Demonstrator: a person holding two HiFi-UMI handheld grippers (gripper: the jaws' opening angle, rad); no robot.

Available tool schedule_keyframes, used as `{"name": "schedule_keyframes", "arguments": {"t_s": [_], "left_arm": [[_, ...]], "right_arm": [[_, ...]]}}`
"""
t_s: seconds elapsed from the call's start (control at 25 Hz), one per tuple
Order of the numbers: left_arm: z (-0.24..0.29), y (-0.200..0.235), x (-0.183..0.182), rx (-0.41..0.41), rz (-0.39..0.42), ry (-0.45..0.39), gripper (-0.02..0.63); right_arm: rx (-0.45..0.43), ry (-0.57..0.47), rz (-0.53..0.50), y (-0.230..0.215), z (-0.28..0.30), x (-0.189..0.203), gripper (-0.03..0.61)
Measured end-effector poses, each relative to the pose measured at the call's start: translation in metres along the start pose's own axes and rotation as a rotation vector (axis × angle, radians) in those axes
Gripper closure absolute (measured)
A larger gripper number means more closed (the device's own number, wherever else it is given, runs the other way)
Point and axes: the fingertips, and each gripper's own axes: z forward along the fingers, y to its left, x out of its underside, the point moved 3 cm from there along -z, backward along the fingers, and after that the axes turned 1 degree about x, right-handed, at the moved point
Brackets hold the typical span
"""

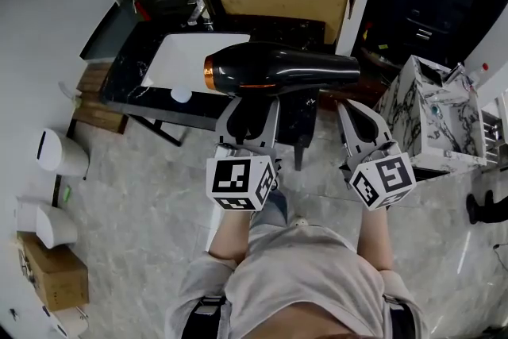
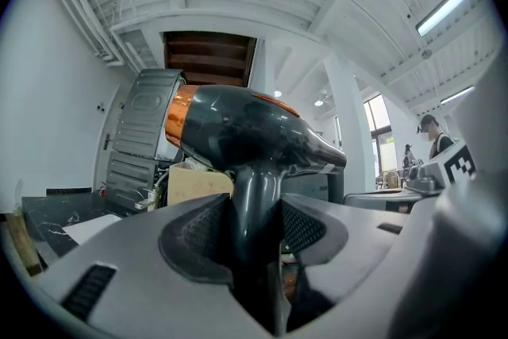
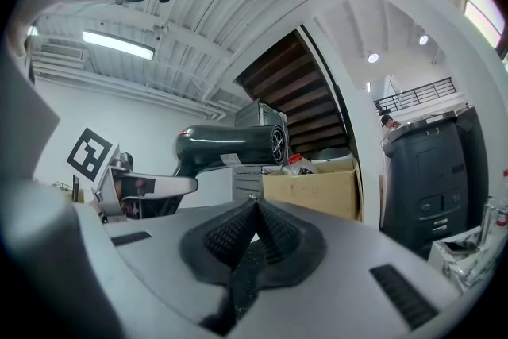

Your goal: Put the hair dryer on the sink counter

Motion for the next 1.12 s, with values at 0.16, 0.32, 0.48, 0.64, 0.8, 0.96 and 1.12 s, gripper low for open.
{"name": "schedule_keyframes", "arguments": {"t_s": [0.16,0.32,0.48,0.64,0.8,0.96,1.12], "left_arm": [[0.023,0.016,0.004,0.015,-0.012,0.017,0.417],[0.050,0.035,0.007,0.046,-0.021,0.044,0.416],[0.080,0.055,0.011,0.086,-0.030,0.071,0.417],[0.112,0.071,0.019,0.136,-0.036,0.104,0.416],[0.144,0.083,0.031,0.186,-0.053,0.132,0.417],[0.176,0.093,0.046,0.227,-0.069,0.174,0.416],[0.205,0.105,0.066,0.258,-0.091,0.221,0.417]], "right_arm": [[0.014,0.006,0.003,-0.008,0.025,0.002,0.568],[0.031,0.016,0.009,-0.014,0.056,0.003,0.568],[0.067,0.024,0.015,-0.021,0.083,0.007,0.568],[0.118,0.034,0.026,-0.032,0.104,0.012,0.568],[0.166,0.047,0.026,-0.041,0.122,0.017,0.568],[0.225,0.060,0.034,-0.052,0.135,0.022,0.568],[0.274,0.074,0.038,-0.061,0.148,0.028,0.568]]}}
